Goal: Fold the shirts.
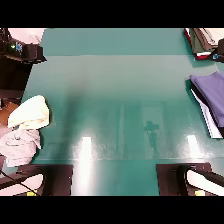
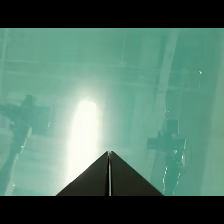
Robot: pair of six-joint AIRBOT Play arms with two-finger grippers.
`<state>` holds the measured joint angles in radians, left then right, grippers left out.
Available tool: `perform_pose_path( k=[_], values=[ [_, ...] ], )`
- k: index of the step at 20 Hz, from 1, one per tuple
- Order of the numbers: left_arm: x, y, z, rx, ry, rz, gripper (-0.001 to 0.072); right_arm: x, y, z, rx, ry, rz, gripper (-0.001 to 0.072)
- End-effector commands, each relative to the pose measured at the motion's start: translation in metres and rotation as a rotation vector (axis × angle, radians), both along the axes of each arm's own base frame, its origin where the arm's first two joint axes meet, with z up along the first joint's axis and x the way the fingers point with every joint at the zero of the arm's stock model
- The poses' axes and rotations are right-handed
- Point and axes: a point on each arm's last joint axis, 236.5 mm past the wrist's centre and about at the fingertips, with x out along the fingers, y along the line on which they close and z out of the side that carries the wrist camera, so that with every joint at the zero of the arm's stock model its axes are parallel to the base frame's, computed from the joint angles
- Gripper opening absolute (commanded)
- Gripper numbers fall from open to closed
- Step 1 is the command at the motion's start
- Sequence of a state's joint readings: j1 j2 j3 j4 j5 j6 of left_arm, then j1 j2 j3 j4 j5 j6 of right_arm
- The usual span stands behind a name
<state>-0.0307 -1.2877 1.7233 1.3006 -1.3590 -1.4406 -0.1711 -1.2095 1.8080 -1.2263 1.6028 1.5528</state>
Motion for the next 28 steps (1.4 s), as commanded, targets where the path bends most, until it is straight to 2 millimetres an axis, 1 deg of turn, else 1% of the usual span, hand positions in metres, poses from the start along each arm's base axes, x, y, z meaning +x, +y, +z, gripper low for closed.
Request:
perform_pose_path(
  k=[1, 15, 16, 17, 18, 19, 21, 22, 23, 24, 25, 26, 27, 28],
  values=[
    [0.000, 0.000, 0.000, 0.000, 0.000, -0.001, 0.0027, 0.001, 0.001, 0.001, 0.000, -0.007, 0.002, 0.0019],
    [-0.001, 0.000, -0.001, 0.001, 0.006, -0.002, 0.0028, 0.001, 0.001, 0.001, 0.000, -0.005, 0.003, 0.0019],
    [-0.009, 0.000, -0.006, 0.001, 0.046, -0.004, 0.0027, 0.000, 0.001, 0.001, 0.000, -0.004, 0.003, 0.0019],
    [-0.025, 0.002, -0.017, 0.011, 0.129, -0.004, 0.0027, 0.000, 0.001, 0.001, 0.000, -0.003, 0.004, 0.0019],
    [-0.040, 0.007, -0.027, 0.044, 0.202, -0.009, 0.0026, 0.000, 0.001, 0.000, 0.000, -0.003, 0.004, 0.0019],
    [-0.049, 0.021, -0.036, 0.098, 0.248, 0.016, 0.0026, 0.000, 0.001, 0.000, 0.000, -0.002, 0.004, 0.0019],
    [-0.059, 0.061, -0.055, 0.225, 0.289, 0.139, 0.0028, -0.001, 0.001, 0.000, 0.000, 0.004, 0.006, 0.0019],
    [-0.067, 0.079, -0.070, 0.280, 0.323, 0.193, 0.0028, -0.001, 0.002, 0.000, 0.000, 0.004, 0.006, 0.0019],
    [-0.075, 0.088, -0.090, 0.318, 0.367, 0.210, 0.0159, -0.001, 0.001, 0.000, 0.000, 0.002, 0.006, 0.0019],
    [-0.084, 0.090, -0.112, 0.331, 0.421, 0.202, 0.0483, 0.000, 0.001, 0.000, 0.000, -0.002, 0.004, 0.0019],
    [-0.093, 0.091, -0.138, 0.346, 0.476, 0.194, 0.0672, 0.000, 0.001, 0.000, 0.000, -0.003, 0.004, 0.0019],
    [-0.099, 0.094, -0.162, 0.362, 0.509, 0.188, 0.0671, 0.000, 0.001, 0.000, 0.000, -0.001, 0.005, 0.0019],
    [-0.105, 0.101, -0.186, 0.390, 0.531, 0.205, 0.0671, -0.001, 0.001, 0.000, 0.000, 0.002, 0.005, 0.0019],
    [-0.110, 0.111, -0.205, 0.422, 0.542, 0.238, 0.0671, -0.001, 0.001, 0.000, 0.000, 0.001, 0.005, 0.0019]
  ],
)
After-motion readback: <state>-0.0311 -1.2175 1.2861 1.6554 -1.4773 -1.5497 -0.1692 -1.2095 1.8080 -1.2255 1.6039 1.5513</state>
